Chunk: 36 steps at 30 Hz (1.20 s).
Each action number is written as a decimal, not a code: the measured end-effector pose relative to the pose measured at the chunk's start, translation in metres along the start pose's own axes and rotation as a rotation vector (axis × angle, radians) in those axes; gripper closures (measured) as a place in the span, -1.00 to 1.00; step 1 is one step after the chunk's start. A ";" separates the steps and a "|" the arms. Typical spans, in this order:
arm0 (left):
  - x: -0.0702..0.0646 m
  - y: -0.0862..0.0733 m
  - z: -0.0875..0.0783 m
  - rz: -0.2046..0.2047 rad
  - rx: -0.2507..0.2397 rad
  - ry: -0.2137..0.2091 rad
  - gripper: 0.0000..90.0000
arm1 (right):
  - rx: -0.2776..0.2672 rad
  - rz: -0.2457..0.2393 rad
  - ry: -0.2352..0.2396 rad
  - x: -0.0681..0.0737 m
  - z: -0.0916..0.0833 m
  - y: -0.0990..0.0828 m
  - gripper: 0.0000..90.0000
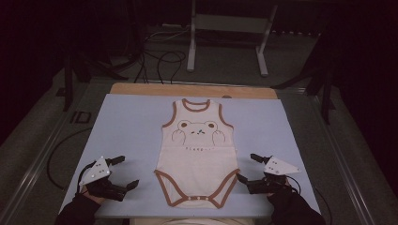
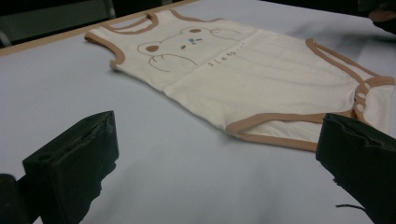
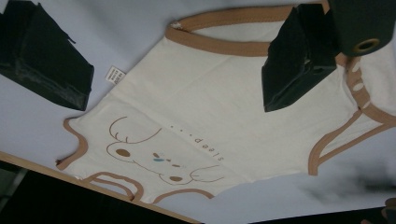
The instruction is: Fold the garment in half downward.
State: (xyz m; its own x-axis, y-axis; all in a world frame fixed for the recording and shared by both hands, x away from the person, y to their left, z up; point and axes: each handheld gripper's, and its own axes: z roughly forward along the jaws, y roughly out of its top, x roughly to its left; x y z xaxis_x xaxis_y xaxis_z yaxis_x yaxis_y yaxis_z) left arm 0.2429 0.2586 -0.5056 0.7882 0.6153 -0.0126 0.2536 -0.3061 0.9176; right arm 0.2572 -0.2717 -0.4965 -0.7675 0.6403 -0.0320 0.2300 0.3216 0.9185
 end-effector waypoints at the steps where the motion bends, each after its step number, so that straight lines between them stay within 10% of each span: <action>1: 0.000 0.000 0.000 0.000 0.000 0.000 -1.00 | 0.000 0.000 0.000 0.000 0.000 0.000 -0.79; 17: 0.000 0.000 -0.001 0.010 -0.016 0.031 -1.00 | 0.106 -0.011 0.048 0.009 0.007 0.007 -0.79; 36: -0.005 0.008 0.005 0.020 0.031 -0.035 -1.00 | 0.038 -0.036 0.054 0.018 0.005 0.015 -0.79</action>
State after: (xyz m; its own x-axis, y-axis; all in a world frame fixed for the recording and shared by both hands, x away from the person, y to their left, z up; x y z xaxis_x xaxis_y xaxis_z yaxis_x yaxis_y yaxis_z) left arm 0.2441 0.2494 -0.5007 0.8124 0.5831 -0.0091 0.2545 -0.3403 0.9052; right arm 0.2496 -0.2514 -0.4857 -0.8066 0.5896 -0.0420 0.2238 0.3704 0.9015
